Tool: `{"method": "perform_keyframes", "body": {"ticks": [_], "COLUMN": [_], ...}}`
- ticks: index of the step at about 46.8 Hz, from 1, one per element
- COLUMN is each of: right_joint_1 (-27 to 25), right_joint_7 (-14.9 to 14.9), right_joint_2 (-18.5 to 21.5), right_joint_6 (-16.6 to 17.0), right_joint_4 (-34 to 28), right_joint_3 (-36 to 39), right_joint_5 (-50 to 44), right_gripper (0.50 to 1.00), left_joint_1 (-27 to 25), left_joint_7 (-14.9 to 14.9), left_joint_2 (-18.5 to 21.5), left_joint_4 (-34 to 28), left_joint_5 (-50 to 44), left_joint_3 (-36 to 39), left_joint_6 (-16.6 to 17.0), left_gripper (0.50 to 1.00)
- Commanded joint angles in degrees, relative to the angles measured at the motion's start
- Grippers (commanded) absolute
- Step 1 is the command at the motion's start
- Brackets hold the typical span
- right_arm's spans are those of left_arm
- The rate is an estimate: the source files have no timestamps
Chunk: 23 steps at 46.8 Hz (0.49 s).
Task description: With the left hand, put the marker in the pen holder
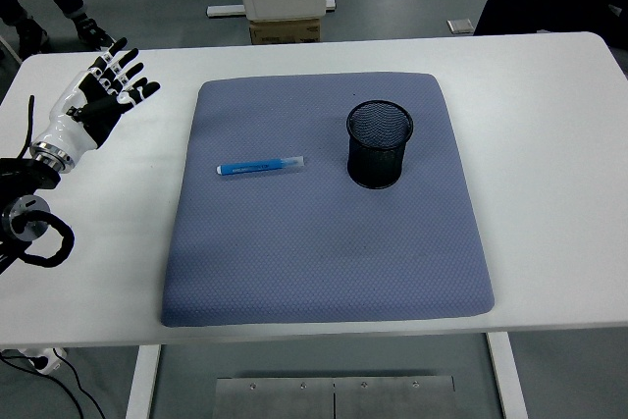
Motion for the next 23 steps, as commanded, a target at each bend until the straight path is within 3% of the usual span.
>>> {"method": "perform_keyframes", "body": {"ticks": [1,9,15,23], "right_joint_1": [0.0,0.0,0.0,0.0], "right_joint_7": [0.0,0.0,0.0,0.0], "right_joint_2": [0.0,0.0,0.0,0.0], "right_joint_6": [0.0,0.0,0.1,0.0], "right_joint_4": [0.0,0.0,0.0,0.0], "right_joint_3": [0.0,0.0,0.0,0.0], "right_joint_5": [0.0,0.0,0.0,0.0], "right_gripper": [1.0,1.0,1.0,1.0], "left_joint_1": [-1.5,-3.4,-7.4,-11.5], "left_joint_7": [0.0,0.0,0.0,0.1], "left_joint_2": [0.6,1.9,1.4,0.8], "left_joint_4": [-0.4,-1.4,-1.6,-1.6], "left_joint_5": [0.3,2.1,9.9,13.1], "left_joint_3": [3.0,5.3,10.9,16.9], "left_joint_6": [0.1,-0.2,0.3,0.5], "left_gripper": [1.0,1.0,1.0,1.0]}}
